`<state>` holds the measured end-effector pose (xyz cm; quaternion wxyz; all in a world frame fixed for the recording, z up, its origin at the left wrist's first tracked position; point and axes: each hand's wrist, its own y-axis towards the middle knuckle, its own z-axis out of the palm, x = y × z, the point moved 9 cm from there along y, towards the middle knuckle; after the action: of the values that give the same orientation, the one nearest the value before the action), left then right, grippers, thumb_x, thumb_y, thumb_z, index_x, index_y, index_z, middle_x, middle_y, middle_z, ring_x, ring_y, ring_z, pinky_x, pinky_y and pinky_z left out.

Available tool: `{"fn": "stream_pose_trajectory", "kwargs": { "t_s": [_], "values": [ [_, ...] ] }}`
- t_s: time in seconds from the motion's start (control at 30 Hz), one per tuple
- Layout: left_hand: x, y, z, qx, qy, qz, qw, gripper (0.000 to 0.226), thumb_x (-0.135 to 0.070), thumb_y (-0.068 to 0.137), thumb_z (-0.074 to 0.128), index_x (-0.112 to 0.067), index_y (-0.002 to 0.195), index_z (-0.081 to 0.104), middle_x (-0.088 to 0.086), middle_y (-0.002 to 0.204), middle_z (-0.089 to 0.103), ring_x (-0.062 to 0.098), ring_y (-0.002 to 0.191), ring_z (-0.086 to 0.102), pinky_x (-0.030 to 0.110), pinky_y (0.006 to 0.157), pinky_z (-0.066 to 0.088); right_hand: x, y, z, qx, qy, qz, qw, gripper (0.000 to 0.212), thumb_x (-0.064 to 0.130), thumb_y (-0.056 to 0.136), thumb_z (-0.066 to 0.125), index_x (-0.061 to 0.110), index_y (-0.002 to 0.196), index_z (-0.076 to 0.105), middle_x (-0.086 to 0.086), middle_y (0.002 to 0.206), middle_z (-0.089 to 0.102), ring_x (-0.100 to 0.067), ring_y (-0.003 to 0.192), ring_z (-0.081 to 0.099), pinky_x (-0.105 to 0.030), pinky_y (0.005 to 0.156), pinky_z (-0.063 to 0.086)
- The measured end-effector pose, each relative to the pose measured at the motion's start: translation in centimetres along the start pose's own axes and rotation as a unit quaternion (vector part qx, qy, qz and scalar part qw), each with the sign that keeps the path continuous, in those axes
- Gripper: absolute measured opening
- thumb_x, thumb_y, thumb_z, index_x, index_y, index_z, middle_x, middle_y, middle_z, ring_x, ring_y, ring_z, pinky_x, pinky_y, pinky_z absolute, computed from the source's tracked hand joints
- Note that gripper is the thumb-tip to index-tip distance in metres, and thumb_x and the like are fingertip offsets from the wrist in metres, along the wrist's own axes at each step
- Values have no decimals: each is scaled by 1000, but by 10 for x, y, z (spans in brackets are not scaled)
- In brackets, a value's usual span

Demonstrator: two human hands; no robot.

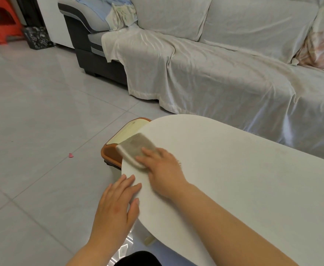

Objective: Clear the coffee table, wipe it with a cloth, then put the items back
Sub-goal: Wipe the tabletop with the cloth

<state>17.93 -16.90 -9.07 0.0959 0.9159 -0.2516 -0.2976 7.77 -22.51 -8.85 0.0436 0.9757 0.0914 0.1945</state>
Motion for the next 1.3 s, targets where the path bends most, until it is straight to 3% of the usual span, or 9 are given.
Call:
{"fn": "stream_pose_trajectory", "kwargs": {
  "t_s": [0.1, 0.37, 0.53, 0.6, 0.7, 0.83, 0.93, 1.17, 1.3],
  "values": [
    [0, 2, -1, 2, -1, 11, 1000, 71, -50, 91, 9, -8, 100, 66, 12, 114, 65, 13, 115, 36, 16, 105, 10, -8, 3, -5, 0, -17, -16, 1000, 46, 15, 89, 40, 30, 132, 41, 6, 149, 31, -24, 133, 27, -36, 106, 20],
    [30, 43, -1, 59, -30, -8, 998, 53, -35, 82, 25, -15, 123, 52, 5, 141, 42, 7, 132, 21, 27, 108, 9, -113, -35, -56, -60, -74, 216, 972, 46, 16, 92, 33, 30, 136, 34, 6, 152, 24, -23, 137, 21, -36, 111, 18],
    [45, 104, 24, 185, 78, 30, 979, 46, -35, 94, 21, -25, 137, 30, -3, 153, 18, 12, 142, 8, 29, 112, 2, -58, -77, -43, -66, -65, 172, 981, 53, 13, 85, 45, 35, 132, 40, 9, 149, 30, -20, 134, 30, -29, 107, 27],
    [45, 122, 37, 229, 117, 58, 965, 44, -32, 96, 24, -28, 140, 21, -4, 155, 9, 11, 142, 4, 30, 113, 2, -15, -91, -38, -82, -83, 126, 985, 51, 13, 63, 61, 33, 110, 63, 8, 125, 60, -22, 108, 61, -27, 84, 51],
    [47, 139, 48, 281, 145, 77, 946, 47, -35, 96, 21, -30, 141, 11, -4, 155, 0, 11, 142, -3, 29, 113, -1, 28, -104, -23, -81, -45, 77, 993, 39, 29, 55, 42, 40, 77, 72, 17, 94, 72, -15, 78, 71, -21, 58, 55],
    [47, 147, 55, 293, 124, 66, 946, 47, -35, 96, 21, -31, 141, 10, -4, 155, -2, 12, 142, -6, 30, 113, -2, 39, -101, -27, -76, -81, 30, 993, 30, 36, 53, 53, 43, 76, 71, 22, 94, 71, -8, 77, 70, -15, 59, 53],
    [47, 147, 54, 281, 112, 59, 951, 46, -33, 96, 23, -29, 141, 15, -3, 155, 2, 13, 142, -2, 30, 113, 2, 13, -85, -31, -42, -85, 144, 985, 41, 30, 40, 73, 39, 80, 71, 20, 94, 71, -10, 79, 70, -18, 61, 55],
    [36, 149, 45, 255, 107, 53, 960, 44, -30, 94, 33, -24, 138, 29, 0, 154, 16, 16, 141, 11, 27, 110, 10, 56, -87, -7, -23, -85, 59, 994, 48, 48, 39, 65, 47, 86, 67, 27, 101, 68, -7, 87, 68, -18, 69, 53],
    [34, 147, 42, 233, 85, 30, 968, 42, -27, 94, 36, -23, 135, 34, 0, 152, 20, 18, 140, 15, 29, 110, 14, 17, -105, -32, -27, -76, 58, 995, 43, 29, 54, 52, 44, 92, 67, 22, 107, 67, -9, 92, 68, -17, 71, 53]
  ]
}}
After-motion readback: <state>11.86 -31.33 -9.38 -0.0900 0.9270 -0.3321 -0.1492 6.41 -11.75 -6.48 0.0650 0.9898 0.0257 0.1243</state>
